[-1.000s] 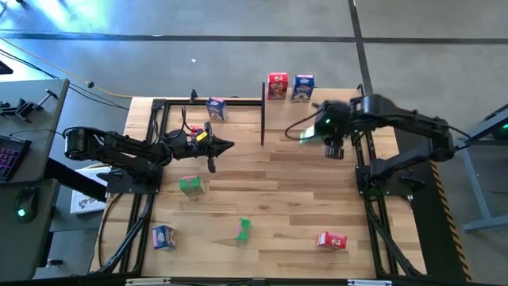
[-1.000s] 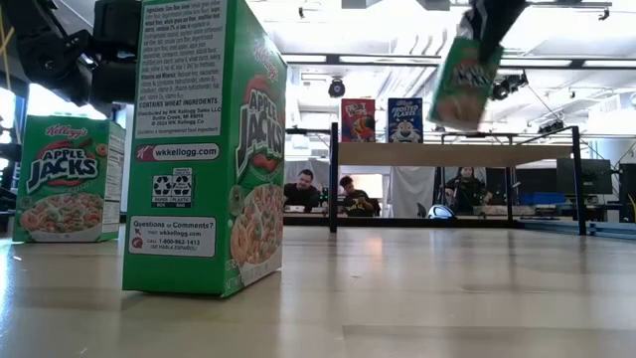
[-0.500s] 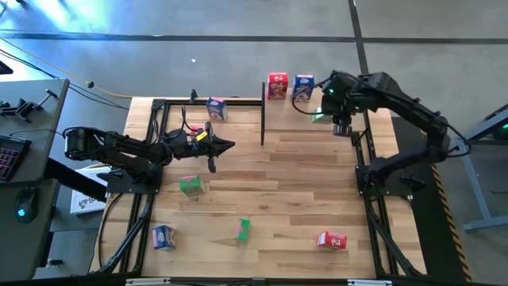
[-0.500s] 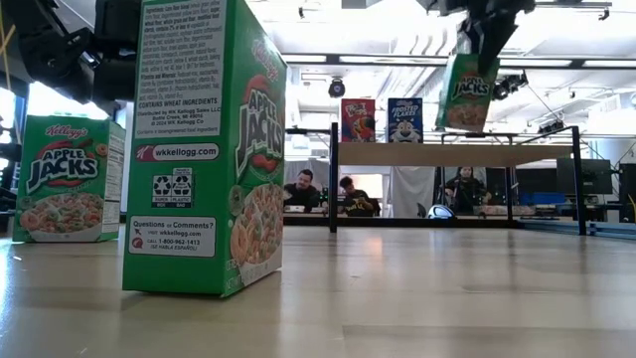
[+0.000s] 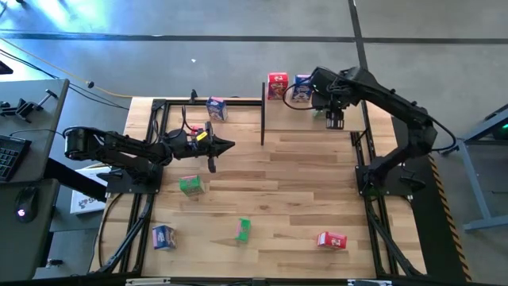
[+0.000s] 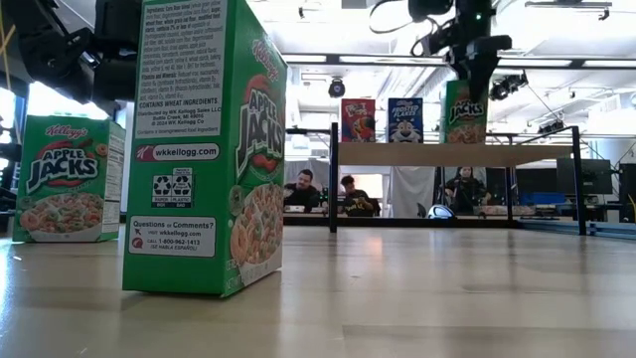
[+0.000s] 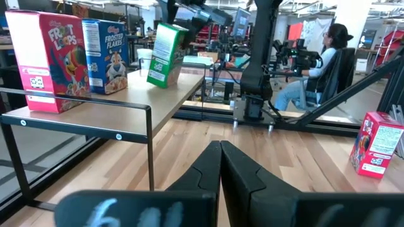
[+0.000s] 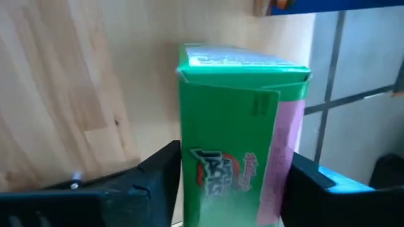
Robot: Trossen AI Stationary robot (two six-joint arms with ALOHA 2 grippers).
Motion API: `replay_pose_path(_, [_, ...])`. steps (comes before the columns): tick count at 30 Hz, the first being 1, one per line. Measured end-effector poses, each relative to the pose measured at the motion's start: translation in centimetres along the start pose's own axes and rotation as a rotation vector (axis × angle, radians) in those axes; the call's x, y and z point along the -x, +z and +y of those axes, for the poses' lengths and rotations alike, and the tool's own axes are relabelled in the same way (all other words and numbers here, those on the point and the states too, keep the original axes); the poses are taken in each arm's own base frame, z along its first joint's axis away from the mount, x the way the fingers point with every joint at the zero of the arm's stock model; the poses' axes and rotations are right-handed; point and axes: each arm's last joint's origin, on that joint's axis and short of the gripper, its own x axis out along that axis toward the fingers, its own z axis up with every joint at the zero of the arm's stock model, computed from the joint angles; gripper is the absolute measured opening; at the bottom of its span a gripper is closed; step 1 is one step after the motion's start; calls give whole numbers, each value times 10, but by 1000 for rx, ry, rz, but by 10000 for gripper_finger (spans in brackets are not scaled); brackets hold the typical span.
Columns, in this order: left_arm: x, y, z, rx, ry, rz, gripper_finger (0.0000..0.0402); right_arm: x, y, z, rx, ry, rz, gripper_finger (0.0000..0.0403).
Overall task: Stack cereal on shelf
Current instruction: Put the top right green cereal box on the shelf to the right of the blue cereal box, then adjust the green cereal box next to the blue cereal box
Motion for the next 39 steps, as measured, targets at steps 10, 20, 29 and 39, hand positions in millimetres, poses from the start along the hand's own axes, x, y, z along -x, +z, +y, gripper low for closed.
replay_pose_path(10, [0,-1,0,-4,1,15,0,11,1,-8,1,-129,-21,233])
replay_pose_path(20, [0,-2,0,-6,2,18,0,83,-14,-19,-231,-193,-241,229])
replay_pose_path(29, [0,-1,1,-15,4,15,0,78,-51,16,-503,-217,-387,101])
replay_pose_path(39, [0,-1,1,-14,4,14,0,-4,-54,81,-812,-359,-733,22])
